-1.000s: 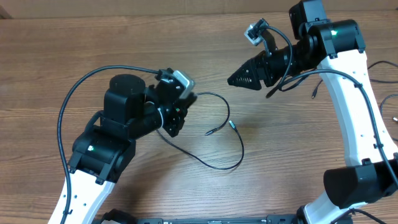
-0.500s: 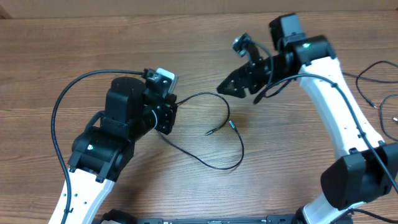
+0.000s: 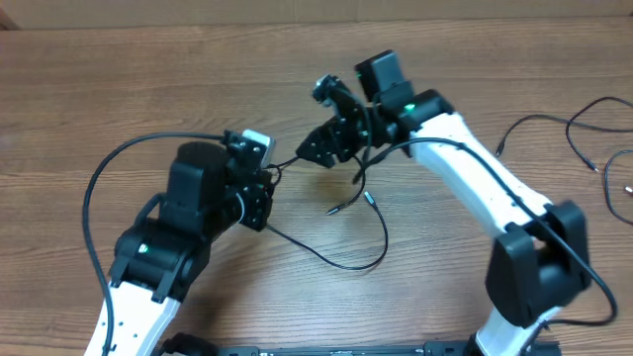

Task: Untangle cables
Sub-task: 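Lower the right gripper onto the cables beside the left gripper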

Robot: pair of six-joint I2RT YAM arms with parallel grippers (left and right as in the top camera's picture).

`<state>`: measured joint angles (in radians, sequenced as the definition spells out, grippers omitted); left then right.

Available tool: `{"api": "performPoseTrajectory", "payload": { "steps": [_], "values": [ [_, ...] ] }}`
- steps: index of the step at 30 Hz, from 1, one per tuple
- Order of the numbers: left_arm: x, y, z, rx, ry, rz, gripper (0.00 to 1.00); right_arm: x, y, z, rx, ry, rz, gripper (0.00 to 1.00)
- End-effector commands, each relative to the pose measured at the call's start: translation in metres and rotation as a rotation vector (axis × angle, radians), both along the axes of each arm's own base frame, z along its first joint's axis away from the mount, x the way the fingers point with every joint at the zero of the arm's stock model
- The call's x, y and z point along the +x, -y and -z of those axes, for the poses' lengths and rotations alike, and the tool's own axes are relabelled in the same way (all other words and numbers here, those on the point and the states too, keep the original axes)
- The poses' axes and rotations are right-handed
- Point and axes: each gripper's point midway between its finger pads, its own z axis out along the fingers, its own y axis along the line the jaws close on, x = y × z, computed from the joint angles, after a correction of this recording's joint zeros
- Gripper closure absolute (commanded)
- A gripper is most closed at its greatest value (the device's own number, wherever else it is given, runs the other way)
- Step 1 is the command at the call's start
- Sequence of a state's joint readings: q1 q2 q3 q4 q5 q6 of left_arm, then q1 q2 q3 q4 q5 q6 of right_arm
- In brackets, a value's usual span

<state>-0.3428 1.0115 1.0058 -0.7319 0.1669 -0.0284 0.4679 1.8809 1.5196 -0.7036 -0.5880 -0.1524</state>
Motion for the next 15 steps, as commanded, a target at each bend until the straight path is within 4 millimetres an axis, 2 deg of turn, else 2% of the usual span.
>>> {"api": "performPoseTrajectory", "payload": {
  "steps": [1, 4, 6, 8, 15],
  "values": [
    [-0.009, -0.019, 0.002, -0.017, 0.002, -0.074, 0.95, 0.005, -0.002, 0.039, -0.067, -0.047, 0.054, 0.25],
    [-0.022, -0.033, 0.008, -0.048, -0.018, -0.139, 0.95, 0.006, -0.015, 0.060, -0.072, -0.067, 0.043, 0.28],
    [-0.028, -0.037, 0.010, -0.063, -0.031, -0.165, 0.95, 0.006, -0.022, 0.075, -0.076, -0.079, 0.034, 0.35],
    [-0.034, -0.038, 0.009, -0.076, -0.038, -0.171, 0.94, 0.004, -0.030, 0.088, -0.079, -0.087, 0.018, 0.37],
    [-0.037, -0.036, 0.009, -0.099, -0.051, -0.179, 0.94, -0.015, -0.057, 0.107, -0.063, -0.107, -0.055, 0.35]
  ]
}}
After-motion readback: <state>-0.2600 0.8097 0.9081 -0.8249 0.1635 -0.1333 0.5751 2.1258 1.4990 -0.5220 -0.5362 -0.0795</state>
